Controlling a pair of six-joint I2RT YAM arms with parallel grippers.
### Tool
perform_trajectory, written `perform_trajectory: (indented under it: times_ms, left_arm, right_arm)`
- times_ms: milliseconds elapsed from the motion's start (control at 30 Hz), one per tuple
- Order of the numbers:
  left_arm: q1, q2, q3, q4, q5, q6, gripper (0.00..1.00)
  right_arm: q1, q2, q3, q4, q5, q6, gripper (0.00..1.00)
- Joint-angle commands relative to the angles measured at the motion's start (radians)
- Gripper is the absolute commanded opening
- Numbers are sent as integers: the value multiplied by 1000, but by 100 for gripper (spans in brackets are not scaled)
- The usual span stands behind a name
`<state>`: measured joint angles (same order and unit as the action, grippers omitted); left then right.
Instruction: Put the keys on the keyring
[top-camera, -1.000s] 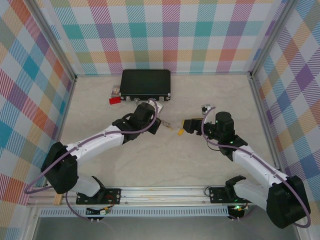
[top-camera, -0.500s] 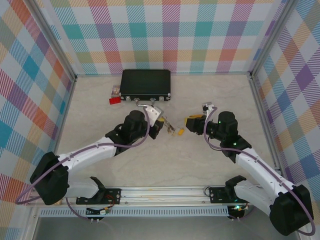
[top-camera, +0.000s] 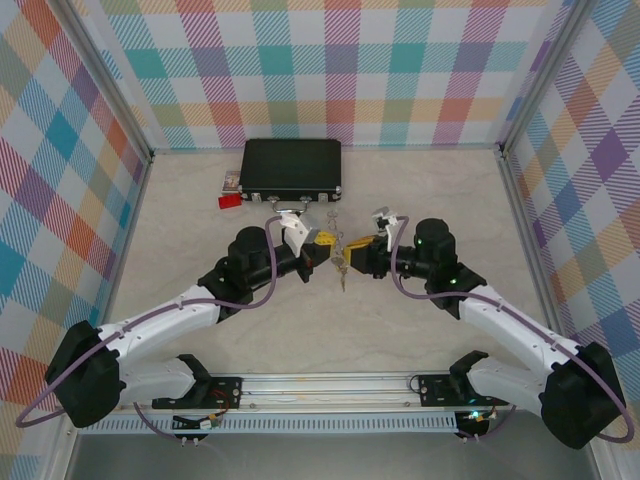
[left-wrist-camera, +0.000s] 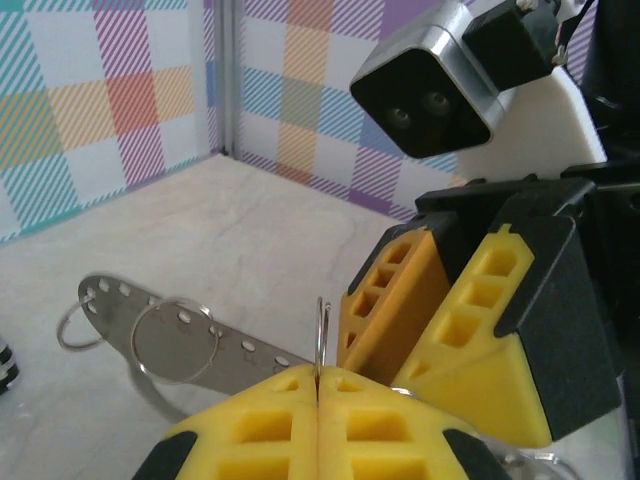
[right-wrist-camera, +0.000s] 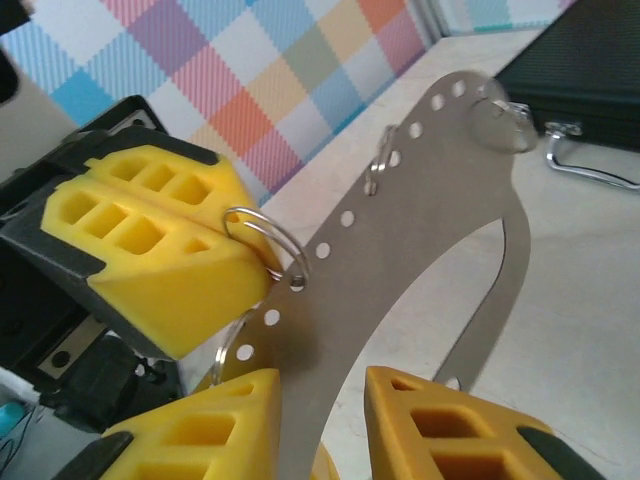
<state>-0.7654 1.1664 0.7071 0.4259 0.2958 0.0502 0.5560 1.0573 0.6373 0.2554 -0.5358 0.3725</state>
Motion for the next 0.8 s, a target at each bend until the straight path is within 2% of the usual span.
perform_trajectory:
  times_ms: [0, 200, 300, 467, 667, 767]
  left_arm:
    - [-10, -31, -20, 94, 50, -36, 0]
    - [-9, -38, -24, 96, 60, -36, 0]
    - [-11, -38, -24, 78, 14, 2, 0]
    - [-12, -52, -16, -1, -205, 100, 0]
    - [-50, -71, -66, 88, -543, 276, 0]
    - [-65, -67, -99, 173, -643, 358, 0]
  right_arm:
    - [4, 1, -18, 77, -51, -11, 30]
    - [18, -30, -45, 83, -31, -21, 31]
    - [18, -48, -60, 73, 14, -33, 31]
    - [19, -82, -79, 51, 105, -50, 34]
    - [18, -117, -96, 50, 146, -52, 34]
    - [17, -120, -96, 52, 148, -50, 34]
